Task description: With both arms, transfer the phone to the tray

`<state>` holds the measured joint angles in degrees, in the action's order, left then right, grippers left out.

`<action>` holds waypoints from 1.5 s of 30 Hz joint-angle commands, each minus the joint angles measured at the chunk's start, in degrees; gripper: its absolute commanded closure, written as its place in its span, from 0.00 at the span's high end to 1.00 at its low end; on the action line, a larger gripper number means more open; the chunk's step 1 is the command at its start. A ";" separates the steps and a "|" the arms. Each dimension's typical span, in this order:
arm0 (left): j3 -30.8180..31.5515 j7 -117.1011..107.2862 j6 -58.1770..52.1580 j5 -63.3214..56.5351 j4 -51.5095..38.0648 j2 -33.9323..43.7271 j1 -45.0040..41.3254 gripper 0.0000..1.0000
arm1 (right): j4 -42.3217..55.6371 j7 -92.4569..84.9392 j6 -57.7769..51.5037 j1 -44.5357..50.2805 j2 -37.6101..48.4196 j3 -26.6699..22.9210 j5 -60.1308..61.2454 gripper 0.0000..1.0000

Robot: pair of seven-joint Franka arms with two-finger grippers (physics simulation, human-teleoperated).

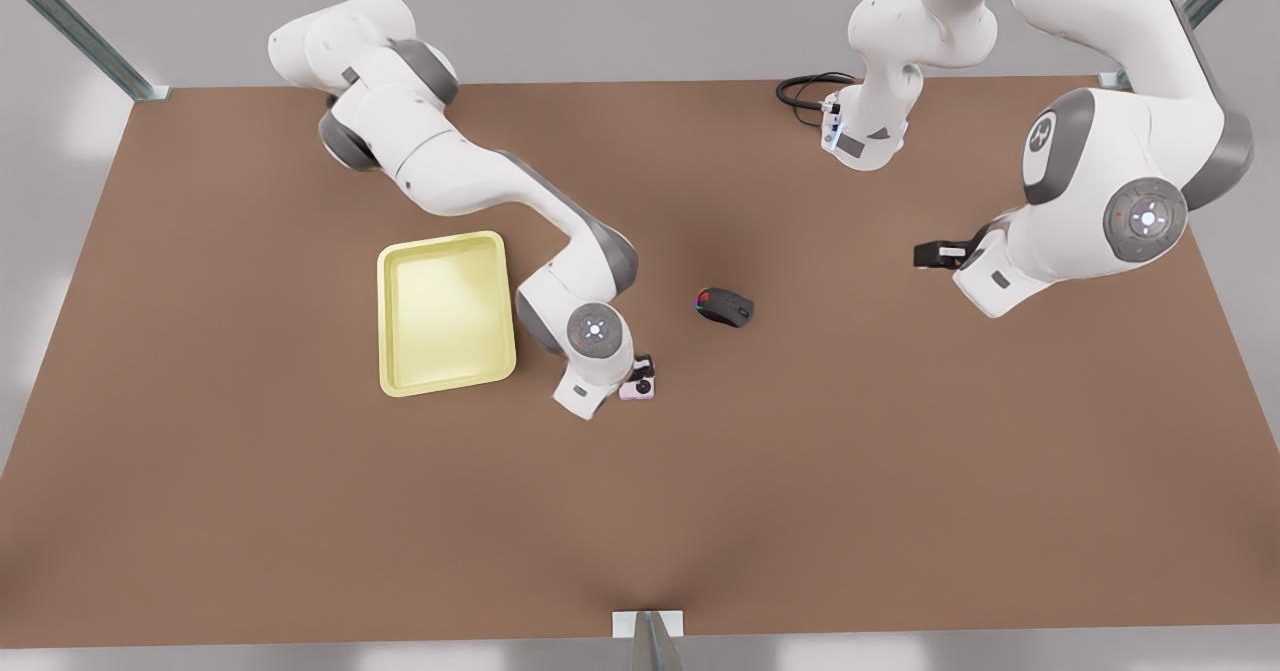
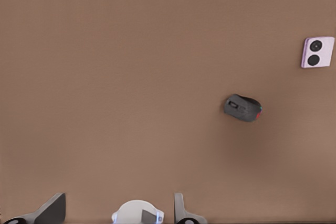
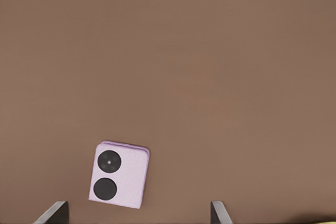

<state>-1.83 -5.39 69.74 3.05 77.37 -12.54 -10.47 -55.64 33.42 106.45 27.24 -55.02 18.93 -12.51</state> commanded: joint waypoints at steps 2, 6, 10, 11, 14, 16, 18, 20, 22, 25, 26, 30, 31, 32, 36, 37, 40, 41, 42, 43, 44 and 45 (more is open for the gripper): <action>0.07 12.33 -0.39 0.11 -0.02 -0.02 0.01 1.00 | -0.79 29.42 5.52 1.77 -1.06 -0.38 -0.58 1.00; 0.07 12.33 -0.30 0.11 -0.02 -0.29 0.01 1.00 | -1.14 26.79 7.55 1.68 -3.16 -0.03 0.30 1.00; 0.07 12.33 0.05 0.11 -0.11 -0.11 0.01 1.00 | -2.81 15.63 7.46 1.33 -3.96 -0.03 0.38 1.00; 0.42 12.33 0.13 0.02 -0.11 -0.11 0.01 1.00 | -3.07 13.08 7.46 1.33 -3.96 -0.03 0.38 1.00; 0.60 12.33 0.22 1.43 -0.20 -0.11 0.01 1.00 | -4.74 4.21 9.30 1.15 -4.05 -0.12 0.38 1.00; 0.07 11.54 0.31 -0.77 -0.11 1.38 0.01 1.00 | -6.32 -3.35 12.29 1.15 -4.49 -0.21 0.38 1.00; -1.51 11.45 1.19 -1.21 -0.02 1.47 0.45 1.00 | -6.50 -5.82 14.40 1.24 -4.93 -0.12 0.38 1.00; -1.77 11.54 1.19 -2.17 0.06 1.47 0.45 1.00 | -7.55 -7.49 17.13 1.24 -5.01 -0.12 0.38 1.00; -1.77 11.54 1.72 -2.26 0.06 1.38 0.45 1.00 | -7.55 -8.28 17.21 1.24 -5.01 -0.21 0.38 1.00; -1.77 11.54 1.89 -2.26 0.15 1.38 0.45 1.00 | -8.08 -10.48 19.76 1.24 -5.98 -0.21 0.30 1.00; -1.77 11.54 1.89 -2.26 0.24 1.38 0.45 1.00 | -8.08 -10.66 19.76 1.24 -5.98 -0.30 0.21 1.00; -1.77 11.45 1.81 -2.26 0.33 1.38 0.45 1.00 | -8.52 -10.66 19.76 1.24 -5.81 -0.38 -0.23 1.00; -1.77 11.45 1.81 -2.26 0.33 1.47 0.45 1.00 | -8.52 -10.66 19.32 1.15 -5.72 -0.38 -0.32 1.00; -1.77 11.45 1.81 -2.26 0.33 1.47 0.45 1.00 | -8.52 -10.48 18.80 1.15 -5.63 -0.38 -0.32 1.00; -2.12 11.54 1.19 -2.61 0.33 1.47 0.45 1.00 | -10.46 -9.16 18.36 0.45 -5.10 -0.38 -0.06 1.00; -2.12 11.54 1.10 -2.61 0.42 1.47 0.45 1.00 | -10.72 -7.68 17.65 0.45 -4.84 -0.47 0.03 1.00; -2.12 11.54 1.01 -2.61 0.42 1.56 0.45 1.00 | -10.81 -1.88 17.65 0.98 -4.93 -0.30 0.12 1.00; -2.04 11.45 0.93 -2.61 0.42 1.56 0.45 1.00 | -10.81 0.59 17.74 1.06 -5.01 -0.12 0.21 1.00; -2.04 11.45 0.93 -2.61 0.42 1.56 0.45 1.00 | -10.72 2.00 17.74 1.06 -5.01 -0.03 0.30 1.00; -2.04 11.45 0.93 -2.61 0.42 1.56 0.45 1.00 | -10.72 3.14 17.74 1.06 -5.01 0.06 0.30 1.00; -2.12 11.45 0.93 -2.61 0.42 1.64 0.45 1.00 | -10.81 4.28 17.74 1.06 -5.10 0.06 0.38 1.00; -2.12 11.45 0.93 -2.61 0.42 1.64 0.45 1.00 | -10.81 4.72 17.65 1.06 -5.10 0.06 0.38 1.00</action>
<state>-3.90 5.22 70.86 0.48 77.81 -11.01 -10.02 -66.49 31.73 124.31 28.25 -60.21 18.96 -12.28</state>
